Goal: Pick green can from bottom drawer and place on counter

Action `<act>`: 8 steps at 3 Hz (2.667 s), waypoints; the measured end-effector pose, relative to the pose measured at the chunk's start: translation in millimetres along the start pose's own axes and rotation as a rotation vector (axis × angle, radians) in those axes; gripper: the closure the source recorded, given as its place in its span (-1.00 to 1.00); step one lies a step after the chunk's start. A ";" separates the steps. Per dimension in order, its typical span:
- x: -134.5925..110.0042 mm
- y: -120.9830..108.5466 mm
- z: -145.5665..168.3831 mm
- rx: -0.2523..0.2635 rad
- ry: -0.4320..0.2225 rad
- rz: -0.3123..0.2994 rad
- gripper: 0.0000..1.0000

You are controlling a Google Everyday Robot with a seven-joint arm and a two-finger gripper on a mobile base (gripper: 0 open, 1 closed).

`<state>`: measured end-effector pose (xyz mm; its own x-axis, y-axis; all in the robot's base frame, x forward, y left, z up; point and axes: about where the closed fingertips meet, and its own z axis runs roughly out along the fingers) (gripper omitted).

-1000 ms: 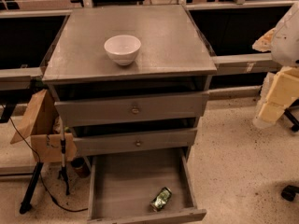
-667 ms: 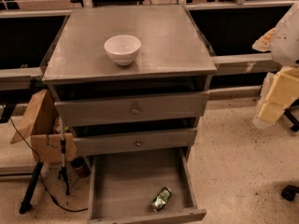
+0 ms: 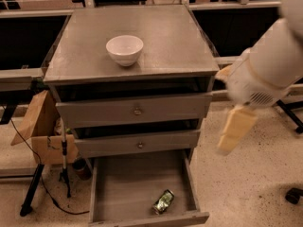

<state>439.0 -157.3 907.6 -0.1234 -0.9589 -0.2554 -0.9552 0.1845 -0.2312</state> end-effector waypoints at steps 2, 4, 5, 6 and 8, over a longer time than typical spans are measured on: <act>-81.2 80.5 224.0 -0.212 -0.073 -0.236 -1.00; -131.8 143.7 381.8 -0.301 -0.075 -0.352 -1.00; -105.4 129.4 405.4 -0.277 -0.019 -0.307 -1.00; -43.6 111.7 444.9 -0.255 0.067 -0.217 -1.00; 67.3 99.8 522.2 -0.205 0.181 -0.093 -1.00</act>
Offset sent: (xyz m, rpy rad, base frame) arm 0.0336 0.2618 -0.3760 0.1392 0.0295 0.3772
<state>475.7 -90.8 377.2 -0.0614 -0.9959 -0.0663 -0.9968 0.0646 -0.0466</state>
